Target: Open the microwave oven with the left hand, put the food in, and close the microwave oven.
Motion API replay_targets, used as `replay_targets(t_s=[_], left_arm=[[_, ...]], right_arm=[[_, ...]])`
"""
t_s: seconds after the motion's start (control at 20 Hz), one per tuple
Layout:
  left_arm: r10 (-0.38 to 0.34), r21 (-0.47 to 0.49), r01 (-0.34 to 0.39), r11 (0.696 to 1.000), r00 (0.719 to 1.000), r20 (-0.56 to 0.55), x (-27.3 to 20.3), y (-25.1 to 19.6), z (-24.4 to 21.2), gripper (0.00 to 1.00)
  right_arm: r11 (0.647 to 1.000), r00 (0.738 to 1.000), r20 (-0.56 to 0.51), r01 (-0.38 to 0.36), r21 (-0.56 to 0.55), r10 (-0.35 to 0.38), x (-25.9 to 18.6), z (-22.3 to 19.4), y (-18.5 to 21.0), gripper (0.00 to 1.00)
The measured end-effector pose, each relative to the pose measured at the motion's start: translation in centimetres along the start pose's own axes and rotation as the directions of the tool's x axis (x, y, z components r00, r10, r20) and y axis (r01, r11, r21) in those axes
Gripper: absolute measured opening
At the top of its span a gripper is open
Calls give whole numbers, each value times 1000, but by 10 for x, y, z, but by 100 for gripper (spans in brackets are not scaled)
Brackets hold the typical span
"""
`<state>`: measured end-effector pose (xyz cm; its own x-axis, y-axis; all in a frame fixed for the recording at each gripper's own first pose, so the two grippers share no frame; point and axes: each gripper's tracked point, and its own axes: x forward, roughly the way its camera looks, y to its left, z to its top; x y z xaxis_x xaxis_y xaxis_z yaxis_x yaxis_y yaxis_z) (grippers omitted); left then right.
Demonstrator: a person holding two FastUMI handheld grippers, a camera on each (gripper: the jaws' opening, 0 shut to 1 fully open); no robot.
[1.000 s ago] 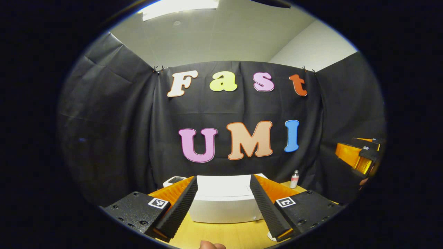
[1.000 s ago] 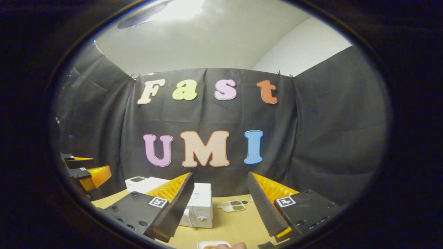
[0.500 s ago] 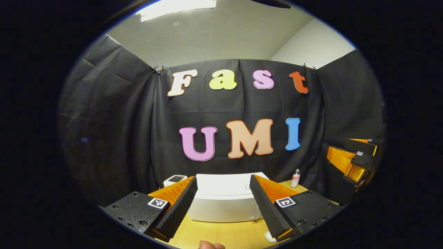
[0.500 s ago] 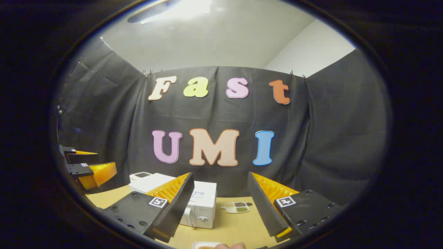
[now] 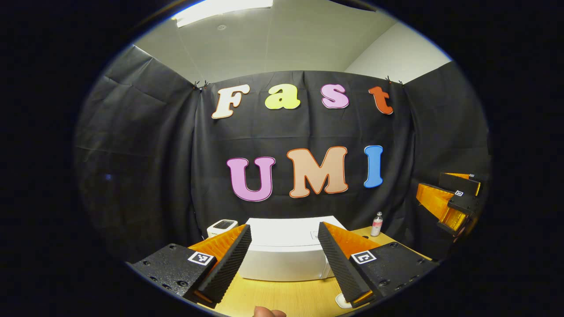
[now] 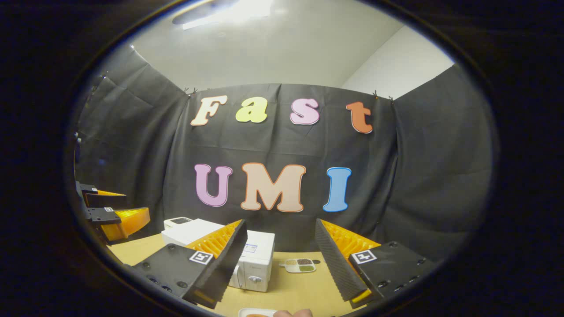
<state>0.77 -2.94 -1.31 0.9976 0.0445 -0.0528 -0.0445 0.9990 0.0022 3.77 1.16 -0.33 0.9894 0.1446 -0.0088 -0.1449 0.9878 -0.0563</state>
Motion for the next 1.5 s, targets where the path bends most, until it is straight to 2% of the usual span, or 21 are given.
replay_targets(t_s=[0.35, 0.5, 0.8, 1.1, 1.5], left_arm=[[-16, 0, 16, 1000, 1000, -25, 8, -11, -15, 98], [-30, 11, 31, 999, 998, -54, 15, -19, -38, 98], [-54, -32, 50, 998, 989, -135, 50, -46, -98, 98], [-89, -23, 86, 996, 954, -286, 85, -83, -188, 98], [-166, 9, 187, 982, 892, -420, 125, -133, -269, 96]], right_arm=[[1000, 1000, 1, 21, 12, -21, 0, 4, -14, 96], [999, 999, -1, 33, 4, -33, 0, 5, -20, 97], [998, 998, 13, 56, 0, -56, -4, 14, -36, 96], [997, 997, 6, 81, -18, -81, -9, 13, -53, 96], [982, 982, -16, 189, -24, -189, -25, 10, -103, 96]])
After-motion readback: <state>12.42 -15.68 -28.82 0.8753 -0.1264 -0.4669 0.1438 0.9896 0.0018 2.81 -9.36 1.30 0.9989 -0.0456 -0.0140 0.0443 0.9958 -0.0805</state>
